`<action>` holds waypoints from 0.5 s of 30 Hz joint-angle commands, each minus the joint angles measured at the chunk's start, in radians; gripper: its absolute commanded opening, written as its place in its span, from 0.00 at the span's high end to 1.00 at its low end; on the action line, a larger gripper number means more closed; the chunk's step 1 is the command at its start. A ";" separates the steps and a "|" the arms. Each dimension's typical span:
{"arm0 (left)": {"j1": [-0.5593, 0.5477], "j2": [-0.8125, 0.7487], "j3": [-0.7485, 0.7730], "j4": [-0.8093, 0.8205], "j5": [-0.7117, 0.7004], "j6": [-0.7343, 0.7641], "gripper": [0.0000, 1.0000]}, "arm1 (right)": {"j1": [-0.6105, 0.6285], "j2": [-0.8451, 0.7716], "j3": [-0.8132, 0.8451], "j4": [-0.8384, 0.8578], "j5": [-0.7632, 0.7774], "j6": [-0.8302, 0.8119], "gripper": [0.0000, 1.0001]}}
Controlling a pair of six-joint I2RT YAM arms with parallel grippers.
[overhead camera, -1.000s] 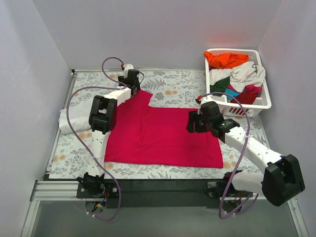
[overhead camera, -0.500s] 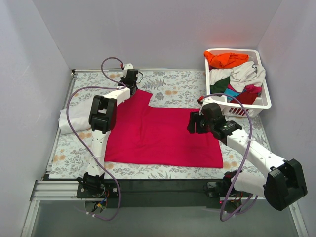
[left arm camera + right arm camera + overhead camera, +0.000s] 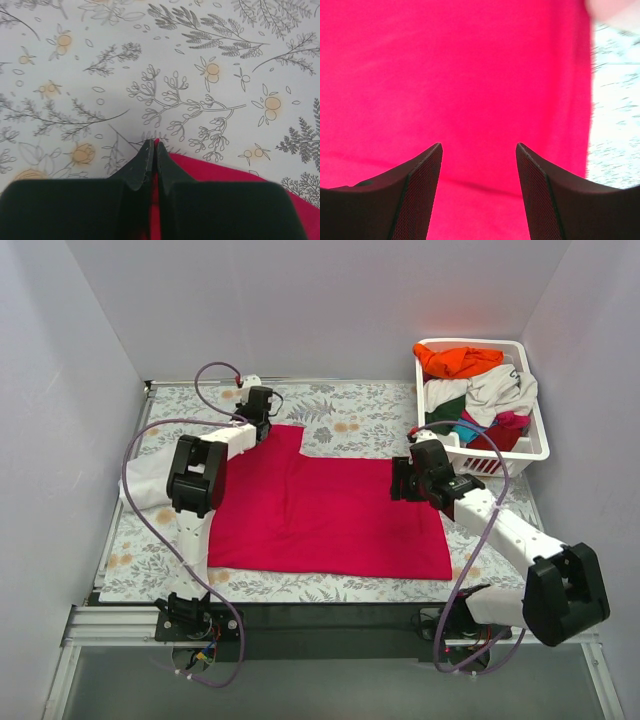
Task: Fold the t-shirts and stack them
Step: Fold the tshirt
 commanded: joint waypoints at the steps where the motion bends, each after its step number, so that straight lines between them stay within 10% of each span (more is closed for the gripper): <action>1: 0.039 -0.163 -0.051 0.060 -0.037 0.010 1.00 | -0.019 0.080 0.094 0.012 0.119 -0.037 0.45; 15: 0.121 -0.241 -0.163 0.100 -0.016 0.004 1.00 | -0.033 0.421 0.319 0.038 0.210 -0.080 0.47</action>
